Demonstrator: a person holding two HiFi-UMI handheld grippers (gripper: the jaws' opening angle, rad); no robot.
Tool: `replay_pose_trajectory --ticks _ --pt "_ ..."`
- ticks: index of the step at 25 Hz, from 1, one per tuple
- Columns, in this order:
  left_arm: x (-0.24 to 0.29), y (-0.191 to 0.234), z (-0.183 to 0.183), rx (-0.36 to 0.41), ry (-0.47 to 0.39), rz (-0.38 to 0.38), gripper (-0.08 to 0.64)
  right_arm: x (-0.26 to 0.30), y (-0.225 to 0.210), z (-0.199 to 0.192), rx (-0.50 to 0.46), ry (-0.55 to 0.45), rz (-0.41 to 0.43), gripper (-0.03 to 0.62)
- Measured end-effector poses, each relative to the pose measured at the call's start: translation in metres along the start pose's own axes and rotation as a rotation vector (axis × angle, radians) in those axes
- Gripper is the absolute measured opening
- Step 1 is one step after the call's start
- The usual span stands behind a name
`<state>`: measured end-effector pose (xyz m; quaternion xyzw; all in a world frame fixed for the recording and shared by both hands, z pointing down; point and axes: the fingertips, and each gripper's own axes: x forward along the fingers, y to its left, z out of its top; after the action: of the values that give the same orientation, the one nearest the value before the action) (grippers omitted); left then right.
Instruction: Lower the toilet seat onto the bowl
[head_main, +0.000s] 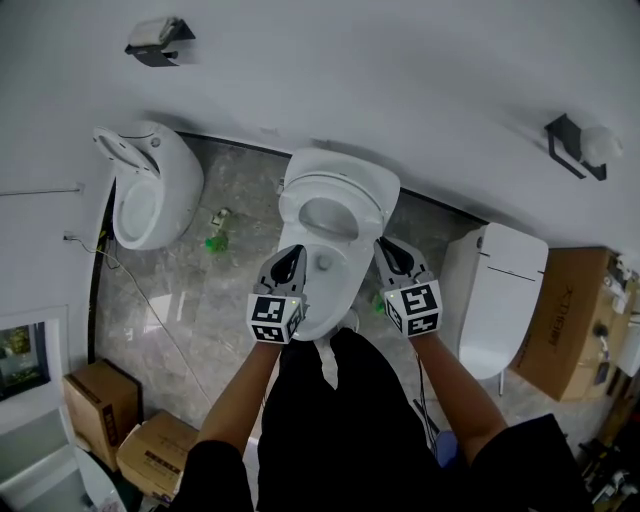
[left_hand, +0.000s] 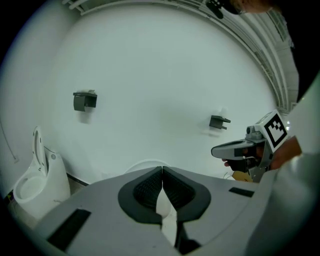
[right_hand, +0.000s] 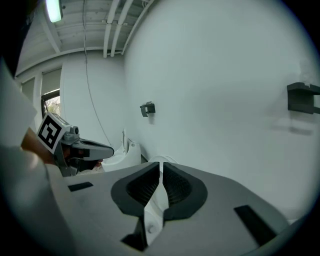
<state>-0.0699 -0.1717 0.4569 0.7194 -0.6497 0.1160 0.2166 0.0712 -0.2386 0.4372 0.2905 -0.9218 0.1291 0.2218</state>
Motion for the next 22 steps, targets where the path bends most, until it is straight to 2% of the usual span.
replay_pose_trajectory --ticks 3,9,17,22 --pt "0.014 0.01 -0.006 -0.028 0.007 -0.002 0.015 0.012 -0.001 -0.003 -0.01 0.012 -0.025 0.035" --pt "0.05 0.043 -0.012 -0.005 0.04 -0.021 0.016 0.045 -0.007 -0.011 -0.029 0.057 -0.089 0.035" --pt "0.101 0.063 -0.012 0.084 0.086 -0.12 0.017 0.079 -0.021 -0.025 0.021 0.108 -0.173 0.035" --pt "0.127 0.073 -0.014 0.139 0.105 -0.153 0.019 0.095 -0.033 -0.04 0.032 0.147 -0.212 0.037"
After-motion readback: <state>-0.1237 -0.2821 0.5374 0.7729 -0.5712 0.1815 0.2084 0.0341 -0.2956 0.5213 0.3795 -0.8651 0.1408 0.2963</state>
